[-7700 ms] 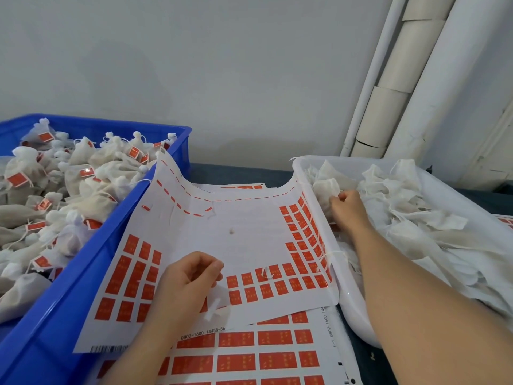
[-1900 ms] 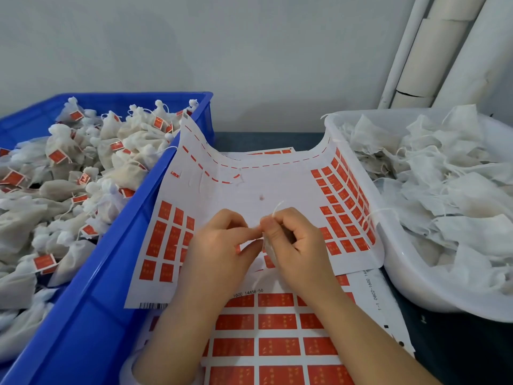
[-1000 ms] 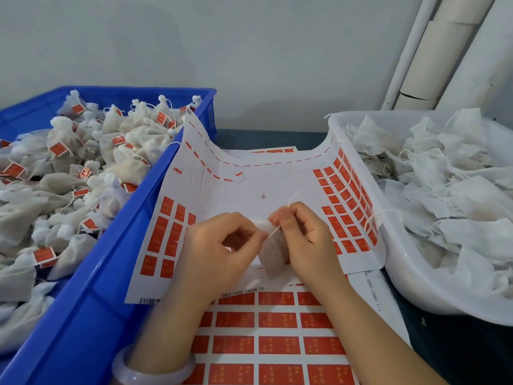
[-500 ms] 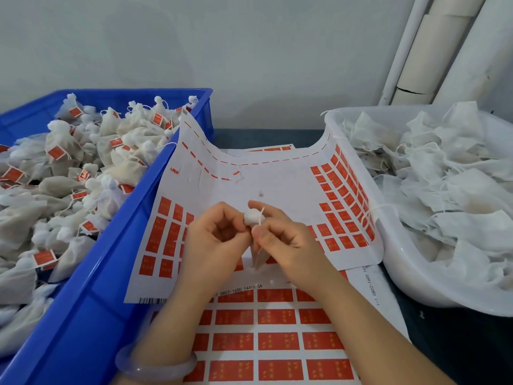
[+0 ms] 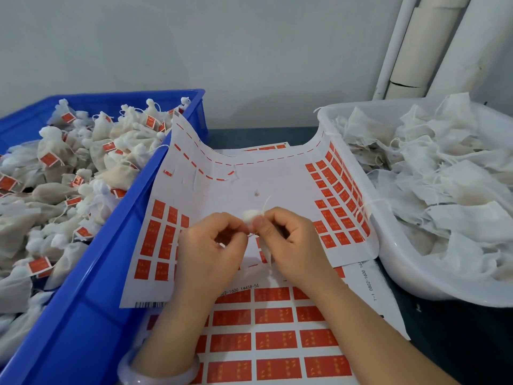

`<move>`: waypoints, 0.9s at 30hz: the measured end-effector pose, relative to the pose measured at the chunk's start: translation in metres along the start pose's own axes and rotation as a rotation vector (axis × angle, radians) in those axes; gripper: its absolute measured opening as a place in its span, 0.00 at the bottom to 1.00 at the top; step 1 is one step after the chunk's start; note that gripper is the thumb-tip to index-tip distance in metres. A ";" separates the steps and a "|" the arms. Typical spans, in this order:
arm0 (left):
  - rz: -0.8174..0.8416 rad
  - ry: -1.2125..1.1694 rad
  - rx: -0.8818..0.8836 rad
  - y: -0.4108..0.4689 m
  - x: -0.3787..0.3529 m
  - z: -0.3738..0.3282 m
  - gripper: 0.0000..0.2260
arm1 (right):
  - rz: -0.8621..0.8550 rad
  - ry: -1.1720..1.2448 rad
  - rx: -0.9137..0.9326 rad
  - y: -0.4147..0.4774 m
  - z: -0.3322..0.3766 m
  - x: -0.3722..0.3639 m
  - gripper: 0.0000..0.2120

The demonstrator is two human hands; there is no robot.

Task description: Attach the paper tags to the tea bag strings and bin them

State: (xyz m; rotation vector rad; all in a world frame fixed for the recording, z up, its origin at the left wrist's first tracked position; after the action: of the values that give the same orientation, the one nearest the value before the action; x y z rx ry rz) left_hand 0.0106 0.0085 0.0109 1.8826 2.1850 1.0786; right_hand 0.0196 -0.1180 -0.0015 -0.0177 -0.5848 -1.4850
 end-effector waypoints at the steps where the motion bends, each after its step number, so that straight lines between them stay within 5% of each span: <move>1: 0.011 0.051 -0.019 0.000 -0.001 -0.001 0.08 | -0.001 -0.006 0.028 -0.001 0.001 -0.001 0.08; 6: 0.115 0.114 0.072 -0.001 -0.007 0.005 0.11 | 0.031 -0.092 0.124 -0.003 0.005 -0.005 0.09; 8: 0.198 -0.203 0.309 -0.001 -0.014 0.014 0.19 | 0.041 -0.092 0.120 -0.002 0.007 -0.005 0.08; 10: 0.229 -0.614 0.488 -0.002 -0.020 0.017 0.16 | 0.026 -0.068 0.108 -0.003 0.009 -0.003 0.09; 16: 0.305 -1.160 0.568 -0.003 -0.021 0.013 0.11 | 0.035 -0.028 0.129 -0.004 0.013 -0.003 0.09; 22: 0.186 -1.121 0.734 -0.004 -0.024 0.022 0.16 | 0.054 0.199 0.011 -0.006 0.011 -0.006 0.08; 27: 0.135 -0.705 0.553 -0.003 -0.011 0.019 0.11 | -0.084 0.254 -0.115 0.000 0.001 0.011 0.10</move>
State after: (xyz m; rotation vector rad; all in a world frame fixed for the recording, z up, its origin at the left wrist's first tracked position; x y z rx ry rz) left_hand 0.0198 0.0071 -0.0091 2.1592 2.0315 -0.2417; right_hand 0.0192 -0.1277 0.0040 0.1058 -0.2977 -1.5714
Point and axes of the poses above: each hand's wrist, its own y-axis towards the middle knuckle, its own x-axis out of the back of the hand, z = x × y, the point moved 5 cm from there along y, towards the middle knuckle, and after that the axes turned 9 degrees about -y, right-handed, at the moved point
